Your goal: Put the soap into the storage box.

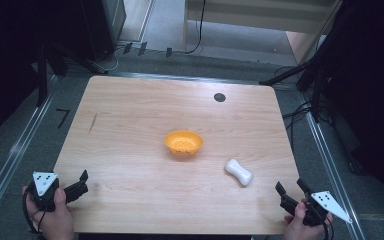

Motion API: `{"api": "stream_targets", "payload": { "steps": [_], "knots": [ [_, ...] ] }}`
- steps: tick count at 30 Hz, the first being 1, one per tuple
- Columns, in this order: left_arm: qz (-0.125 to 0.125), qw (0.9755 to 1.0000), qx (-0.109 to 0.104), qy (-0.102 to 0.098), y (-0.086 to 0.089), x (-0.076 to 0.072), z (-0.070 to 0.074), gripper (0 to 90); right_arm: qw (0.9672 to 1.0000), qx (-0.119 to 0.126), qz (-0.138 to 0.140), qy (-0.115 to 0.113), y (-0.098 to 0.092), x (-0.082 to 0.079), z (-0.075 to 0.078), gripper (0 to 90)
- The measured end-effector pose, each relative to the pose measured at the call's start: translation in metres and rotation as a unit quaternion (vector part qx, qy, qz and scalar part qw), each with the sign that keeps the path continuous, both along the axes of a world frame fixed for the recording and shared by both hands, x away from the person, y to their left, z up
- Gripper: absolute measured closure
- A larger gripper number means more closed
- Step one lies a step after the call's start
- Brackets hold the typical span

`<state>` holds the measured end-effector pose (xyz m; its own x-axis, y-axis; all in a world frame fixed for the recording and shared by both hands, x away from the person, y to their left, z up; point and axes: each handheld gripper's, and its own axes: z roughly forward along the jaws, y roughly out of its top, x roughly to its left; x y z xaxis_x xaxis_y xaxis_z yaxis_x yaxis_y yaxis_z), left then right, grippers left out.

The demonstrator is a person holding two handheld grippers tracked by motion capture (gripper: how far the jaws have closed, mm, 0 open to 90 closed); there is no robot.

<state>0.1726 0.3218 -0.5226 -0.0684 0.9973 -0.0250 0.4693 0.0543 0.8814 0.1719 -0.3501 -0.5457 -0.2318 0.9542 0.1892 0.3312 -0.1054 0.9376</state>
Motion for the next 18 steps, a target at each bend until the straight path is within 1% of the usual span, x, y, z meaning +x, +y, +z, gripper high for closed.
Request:
{"api": "stream_targets", "payload": {
  "steps": [1,2,4,5,6,7,8,9,11,12,14,15,16,17,18],
  "knots": [
    [0.000,1.0000,-0.002,0.002,0.000,0.000,0.000,0.0,1.0000,-0.006,0.006,0.004,0.001,0.000,0.000,21.4],
    [0.002,1.0000,-0.003,0.004,0.000,0.001,0.000,0.0,0.9997,-0.013,0.018,0.008,0.002,0.000,0.001,25.8],
    [0.000,1.0000,-0.004,0.001,0.000,0.001,0.000,0.0,0.9981,-0.023,0.053,0.021,0.003,0.002,0.002,29.0],
    [-0.001,1.0000,-0.003,0.001,0.000,0.001,0.000,0.0,0.9970,-0.026,0.069,0.025,0.004,0.003,0.003,32.4],
    [-0.001,1.0000,-0.003,0.001,0.000,0.001,0.000,0.0,0.9970,-0.026,0.069,0.025,0.004,0.003,0.003,32.4],
    [0.001,1.0000,0.000,0.002,0.000,0.001,0.000,0.0,0.9955,-0.030,0.085,0.030,0.006,0.003,0.006,35.0],
    [0.000,1.0000,0.000,0.001,-0.001,0.001,0.000,0.0,0.9955,-0.036,0.082,0.030,0.007,0.003,0.008,35.1],
    [0.000,1.0000,0.000,0.001,-0.001,0.001,0.000,0.0,0.9955,-0.036,0.082,0.030,0.007,0.003,0.008,35.1],
    [0.000,1.0000,0.002,-0.001,-0.001,0.001,0.000,0.0,0.9940,-0.051,0.090,0.037,0.011,0.005,0.012,35.3],
    [0.000,1.0000,0.002,0.000,-0.001,0.001,0.000,0.0,0.9927,-0.059,0.096,0.044,0.013,0.006,0.013,36.8],
    [-0.001,1.0000,0.000,0.000,-0.001,0.001,0.000,0.0,0.9888,-0.079,0.114,0.057,0.018,0.009,0.018,37.7],
    [-0.001,1.0000,0.000,0.000,-0.001,0.001,0.000,0.0,0.9888,-0.079,0.114,0.057,0.018,0.009,0.018,37.7],
    [-0.002,1.0000,-0.002,0.000,-0.001,0.001,0.000,0.0,0.9813,-0.108,0.139,0.077,0.025,0.014,0.025,37.7],
    [-0.004,1.0000,-0.002,-0.002,-0.001,0.001,0.000,0.0,0.9782,-0.118,0.149,0.085,0.027,0.015,0.027,37.6],
    [-0.005,1.0000,-0.002,-0.002,0.000,0.001,0.000,0.0,0.9739,-0.126,0.162,0.096,0.030,0.018,0.029,37.6]
  ]
}}
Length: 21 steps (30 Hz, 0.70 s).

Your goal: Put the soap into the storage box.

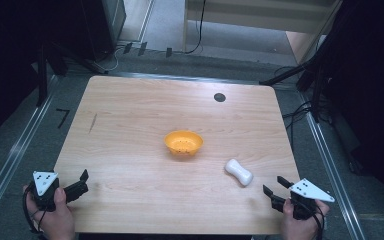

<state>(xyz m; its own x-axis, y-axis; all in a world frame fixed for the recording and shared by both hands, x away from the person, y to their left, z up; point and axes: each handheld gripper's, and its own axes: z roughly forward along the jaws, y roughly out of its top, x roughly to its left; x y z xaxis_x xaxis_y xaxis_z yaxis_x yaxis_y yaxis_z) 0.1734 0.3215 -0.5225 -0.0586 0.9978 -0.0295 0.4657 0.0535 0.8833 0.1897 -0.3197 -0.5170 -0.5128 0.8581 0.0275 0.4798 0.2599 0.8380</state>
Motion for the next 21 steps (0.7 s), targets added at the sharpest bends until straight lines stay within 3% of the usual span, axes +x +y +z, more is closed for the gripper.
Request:
{"api": "stream_targets", "payload": {
  "steps": [4,6,9,14,19,21],
  "knots": [
    [0.001,1.0000,0.002,0.006,-0.001,0.002,0.000,0.0,0.9974,-0.041,0.038,0.045,0.010,0.011,0.002,36.6],
    [0.000,1.0000,0.004,0.007,-0.001,0.002,0.000,0.0,0.9965,-0.046,0.044,0.054,0.011,0.014,0.002,36.1],
    [-0.007,0.9999,0.009,0.009,-0.002,0.002,0.000,0.0,0.9926,-0.057,0.067,0.084,0.015,0.024,0.006,36.1],
    [-0.018,0.9996,0.021,0.011,-0.005,0.003,0.000,0.0,0.9830,-0.098,0.100,0.118,0.027,0.037,0.013,35.6],
    [-0.021,0.9994,0.026,0.010,-0.007,0.003,0.000,0.0,0.9735,-0.133,0.115,0.146,0.037,0.050,0.020,34.3],
    [-0.022,0.9994,0.026,0.010,-0.007,0.003,0.000,0.0,0.9723,-0.138,0.113,0.152,0.039,0.052,0.021,34.3]
  ]
}}
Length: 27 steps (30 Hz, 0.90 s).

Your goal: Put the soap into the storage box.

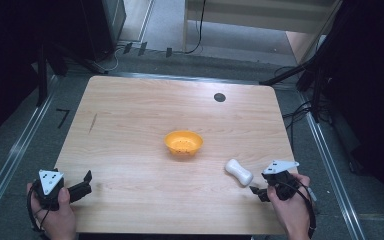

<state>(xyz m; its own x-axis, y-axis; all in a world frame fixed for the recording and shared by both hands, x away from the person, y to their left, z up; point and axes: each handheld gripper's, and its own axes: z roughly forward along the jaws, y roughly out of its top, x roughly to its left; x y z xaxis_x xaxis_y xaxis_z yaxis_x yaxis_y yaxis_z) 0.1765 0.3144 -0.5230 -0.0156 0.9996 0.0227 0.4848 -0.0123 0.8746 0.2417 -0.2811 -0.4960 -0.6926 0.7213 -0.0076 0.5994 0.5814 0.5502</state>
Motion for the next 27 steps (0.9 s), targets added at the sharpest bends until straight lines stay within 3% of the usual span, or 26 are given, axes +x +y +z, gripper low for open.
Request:
{"api": "stream_targets", "payload": {
  "steps": [2,4,9,17,20,27],
  "knots": [
    [0.000,1.0000,-0.001,-0.001,0.000,0.000,0.000,0.2,0.9999,-0.007,0.005,0.015,0.004,0.007,0.005,34.2],
    [0.004,1.0000,0.000,-0.003,0.001,-0.001,0.000,6.6,0.9997,-0.008,0.008,0.021,0.005,0.008,0.007,34.1],
    [0.007,1.0000,0.001,-0.002,0.000,-0.001,0.000,7.2,0.9975,-0.040,0.026,0.051,0.017,0.017,0.010,32.9],
    [0.010,0.9999,0.002,0.004,0.000,0.001,0.000,6.9,0.9967,-0.046,0.014,0.065,0.026,0.027,0.013,32.7],
    [0.006,1.0000,0.002,0.001,-0.001,0.001,0.000,2.1,0.9949,-0.053,0.000,0.086,0.033,0.035,0.013,34.0],
    [-0.003,1.0000,0.001,-0.002,-0.002,0.001,0.000,0.0,0.9931,-0.059,0.000,0.101,0.045,0.047,0.011,34.1]
  ]
}}
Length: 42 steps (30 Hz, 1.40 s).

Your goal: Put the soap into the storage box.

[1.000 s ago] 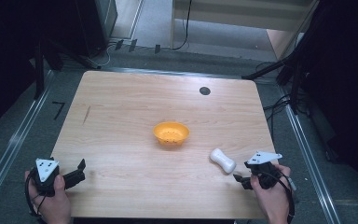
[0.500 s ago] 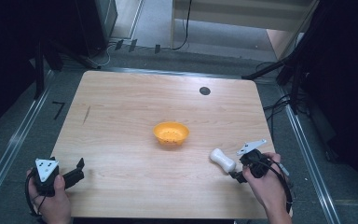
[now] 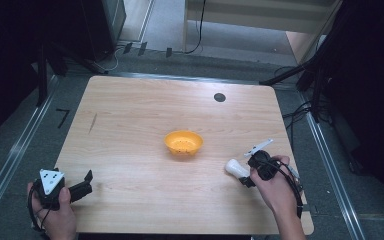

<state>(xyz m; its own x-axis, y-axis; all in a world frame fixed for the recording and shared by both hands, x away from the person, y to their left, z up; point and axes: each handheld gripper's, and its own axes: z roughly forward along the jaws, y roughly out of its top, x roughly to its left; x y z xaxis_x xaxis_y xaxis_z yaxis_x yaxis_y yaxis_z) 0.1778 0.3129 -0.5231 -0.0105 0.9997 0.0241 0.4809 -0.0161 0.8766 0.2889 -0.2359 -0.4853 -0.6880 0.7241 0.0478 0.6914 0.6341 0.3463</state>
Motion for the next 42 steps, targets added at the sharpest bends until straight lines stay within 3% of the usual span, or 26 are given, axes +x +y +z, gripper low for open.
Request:
{"api": "stream_targets", "payload": {
  "steps": [15,25,31,42],
  "knots": [
    [-0.004,1.0000,0.002,0.007,0.000,0.001,0.000,0.0,0.9996,-0.010,-0.004,0.025,0.014,0.018,-0.008,38.0],
    [-0.007,0.9999,0.001,0.012,0.000,0.002,0.000,0.0,0.9988,-0.025,-0.002,0.043,0.021,0.025,-0.017,46.9],
    [-0.009,0.9999,0.003,0.014,0.000,0.002,0.000,0.0,0.9981,-0.049,0.012,0.034,0.027,0.023,-0.022,46.9],
    [-0.010,0.9998,0.009,0.017,-0.002,0.003,0.000,0.0,0.9992,-0.026,0.028,0.012,0.021,0.019,-0.025,47.4]
  ]
}}
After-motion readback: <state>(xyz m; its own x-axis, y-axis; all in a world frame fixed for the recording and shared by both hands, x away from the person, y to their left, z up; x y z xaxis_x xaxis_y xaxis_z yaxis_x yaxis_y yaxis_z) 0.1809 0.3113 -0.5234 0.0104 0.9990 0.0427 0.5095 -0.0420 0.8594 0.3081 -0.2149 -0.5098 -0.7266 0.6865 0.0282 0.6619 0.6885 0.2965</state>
